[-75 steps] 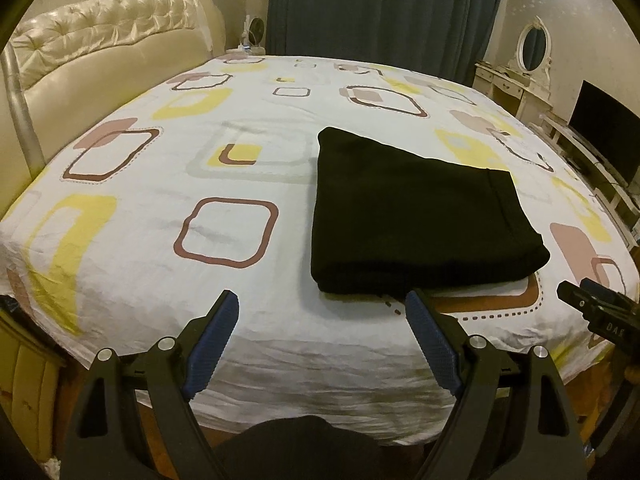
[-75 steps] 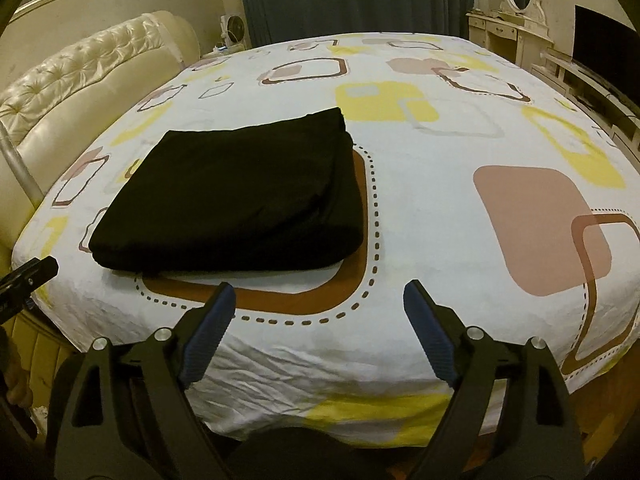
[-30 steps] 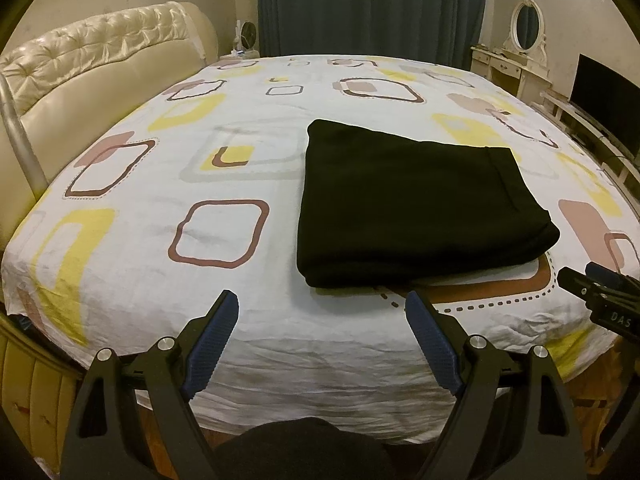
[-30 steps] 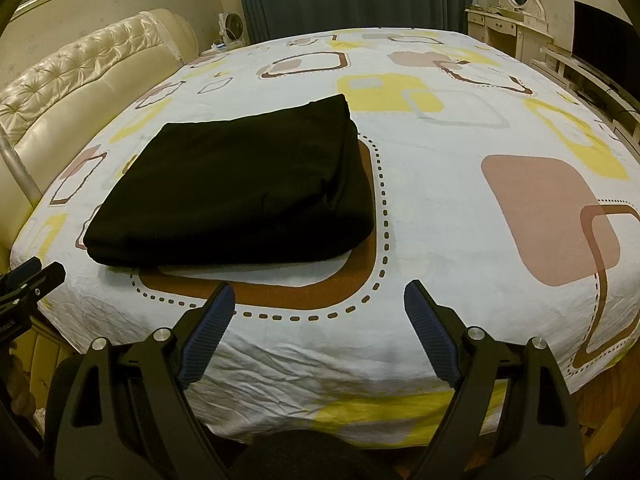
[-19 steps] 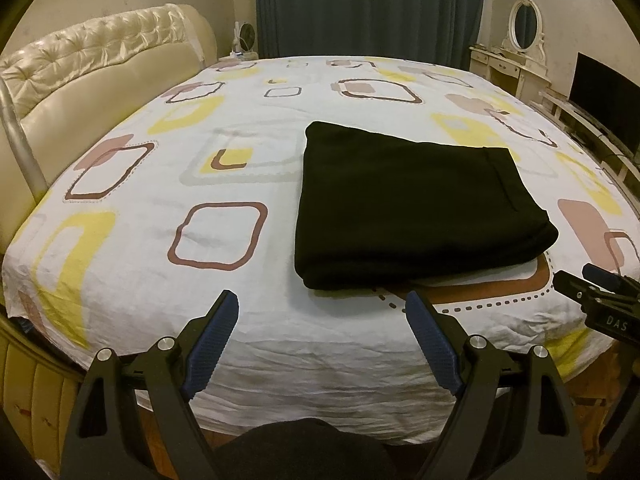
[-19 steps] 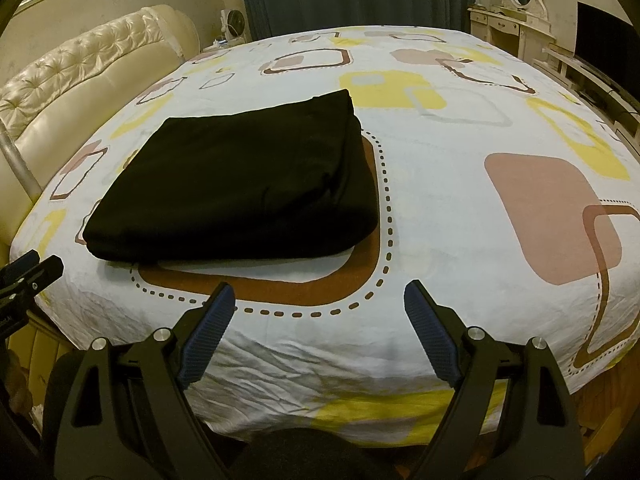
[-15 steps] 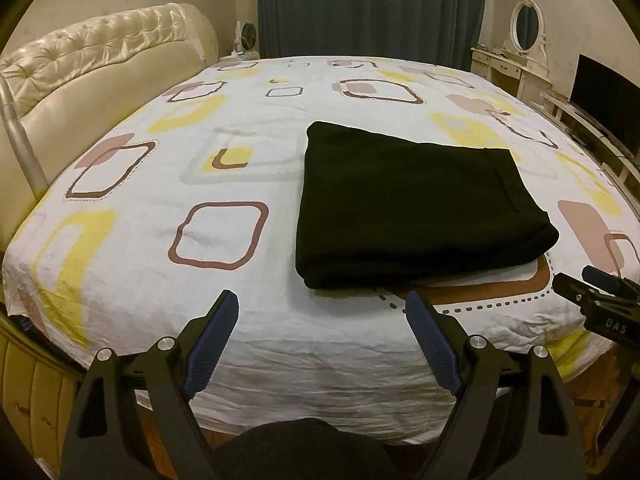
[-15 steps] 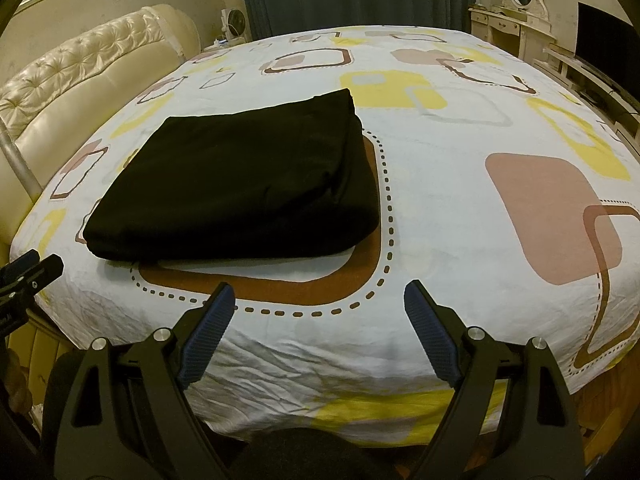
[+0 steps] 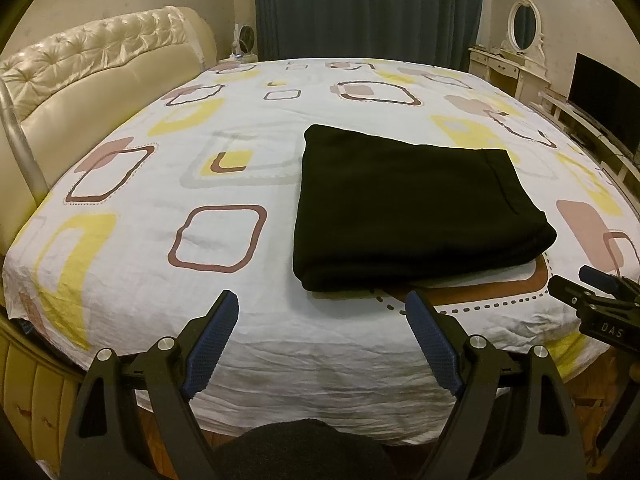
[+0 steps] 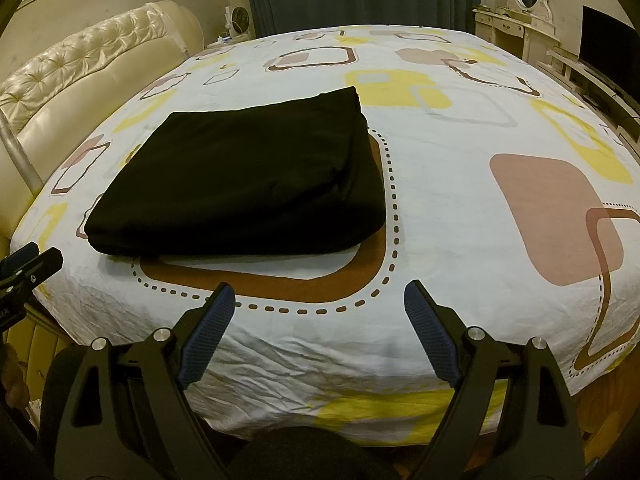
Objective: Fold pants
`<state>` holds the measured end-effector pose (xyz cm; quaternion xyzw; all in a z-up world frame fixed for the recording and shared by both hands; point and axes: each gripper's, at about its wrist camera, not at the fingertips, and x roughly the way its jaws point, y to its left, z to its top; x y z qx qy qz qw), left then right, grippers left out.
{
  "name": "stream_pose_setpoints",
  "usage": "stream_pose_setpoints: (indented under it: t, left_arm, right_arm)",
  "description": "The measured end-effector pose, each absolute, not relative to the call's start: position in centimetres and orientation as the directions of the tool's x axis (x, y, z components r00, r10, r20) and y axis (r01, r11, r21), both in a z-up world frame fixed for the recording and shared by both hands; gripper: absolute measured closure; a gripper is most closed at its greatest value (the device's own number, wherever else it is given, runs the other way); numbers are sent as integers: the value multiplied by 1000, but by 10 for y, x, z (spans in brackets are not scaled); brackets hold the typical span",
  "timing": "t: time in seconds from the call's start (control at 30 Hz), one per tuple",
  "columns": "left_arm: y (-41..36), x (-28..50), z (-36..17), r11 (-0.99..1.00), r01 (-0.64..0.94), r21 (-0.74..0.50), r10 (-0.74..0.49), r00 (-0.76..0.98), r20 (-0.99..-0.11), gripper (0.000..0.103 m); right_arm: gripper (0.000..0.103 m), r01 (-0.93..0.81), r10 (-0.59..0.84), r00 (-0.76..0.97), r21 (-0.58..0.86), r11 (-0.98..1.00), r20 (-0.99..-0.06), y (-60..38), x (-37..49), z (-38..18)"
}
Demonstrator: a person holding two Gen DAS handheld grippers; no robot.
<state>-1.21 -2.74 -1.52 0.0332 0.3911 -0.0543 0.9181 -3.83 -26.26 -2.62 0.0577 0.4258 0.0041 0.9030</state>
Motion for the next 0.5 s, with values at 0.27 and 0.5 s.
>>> stream_pose_setpoints:
  t: [0.27, 0.5]
  left_arm:
    - [-27, -13, -14, 993, 115, 22, -64, 696, -715, 18]
    - [-25, -10, -9, 998, 61, 26, -24, 692, -721, 13]
  right_arm:
    - [17, 37, 58, 635, 105, 994, -771, -260, -39, -26]
    - [17, 28, 62, 634, 104, 994, -771, -259, -38, -27]
